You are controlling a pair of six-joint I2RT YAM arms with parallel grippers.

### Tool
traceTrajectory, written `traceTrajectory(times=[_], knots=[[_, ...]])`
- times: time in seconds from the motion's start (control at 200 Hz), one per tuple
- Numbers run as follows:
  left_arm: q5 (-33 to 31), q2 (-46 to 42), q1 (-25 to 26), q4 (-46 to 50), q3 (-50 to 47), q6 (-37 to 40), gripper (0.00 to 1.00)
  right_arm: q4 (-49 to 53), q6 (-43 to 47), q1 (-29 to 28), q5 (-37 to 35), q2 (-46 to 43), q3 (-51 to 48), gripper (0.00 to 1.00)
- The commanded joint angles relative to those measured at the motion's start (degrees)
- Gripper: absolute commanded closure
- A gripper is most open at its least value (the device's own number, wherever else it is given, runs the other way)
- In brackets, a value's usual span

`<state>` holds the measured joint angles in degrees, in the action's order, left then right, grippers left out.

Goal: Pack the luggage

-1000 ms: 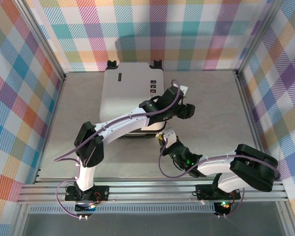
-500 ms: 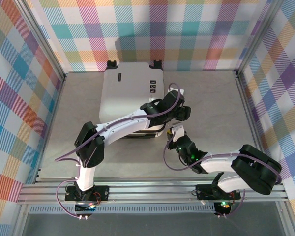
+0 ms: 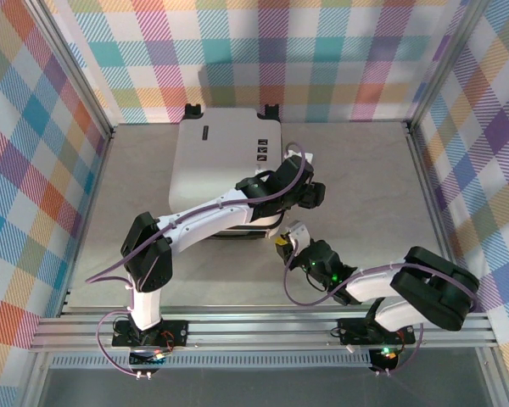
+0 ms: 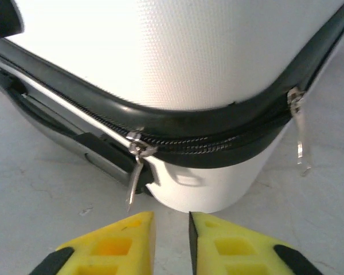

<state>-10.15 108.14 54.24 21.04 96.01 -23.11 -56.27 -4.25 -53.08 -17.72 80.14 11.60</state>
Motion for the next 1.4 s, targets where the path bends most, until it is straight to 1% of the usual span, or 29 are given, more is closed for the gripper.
traceTrajectory(times=[0.0, 0.135, 0.515, 0.595, 0.655, 0.7, 0.89, 1.095, 1.395], knots=[[-0.15, -1.45, -0.4, 1.2, 0.45, 0.37, 0.36, -3.74, 0.21, -0.6, 2.33, 2.2, 1.46, 0.72], [-0.04, -1.53, -0.36, 1.04, 0.59, 0.44, 0.36, -4.93, 0.18, -0.71, 2.77, 5.3, 3.18, 0.69], [0.46, -1.44, -0.36, 0.41, 0.1, -0.43, 0.36, -5.15, 0.17, -0.6, 2.29, 12.37, 9.34, 0.65], [0.48, -1.49, -0.36, 0.46, 0.06, -0.44, 0.36, -6.44, 0.12, -0.61, 1.91, 13.53, 9.59, 0.7], [0.62, -1.53, -0.36, 0.41, -0.07, -0.43, 0.36, -6.66, 0.19, -0.47, 1.24, 13.67, 9.67, 0.81], [0.59, -1.53, -0.36, 0.41, -0.12, -0.44, 0.36, -6.34, -0.01, -0.24, 1.02, 13.53, 9.63, 0.86], [0.54, -1.7, -0.4, 0.39, -0.19, -0.42, 0.36, -5.08, -0.49, 0.6, -0.38, 12.03, 8.93, 1.0], [-0.06, -1.96, -0.44, 0.45, -0.88, -0.37, 0.36, -2.21, -2.26, 2.29, -4.32, 10.11, 8.08, 1.0], [-0.41, -3.29, -1.5, 0.22, -3.99, -0.84, 0.36, 1.33, -3.43, 4.96, -7.15, 6.28, 6.77, 1.0]])
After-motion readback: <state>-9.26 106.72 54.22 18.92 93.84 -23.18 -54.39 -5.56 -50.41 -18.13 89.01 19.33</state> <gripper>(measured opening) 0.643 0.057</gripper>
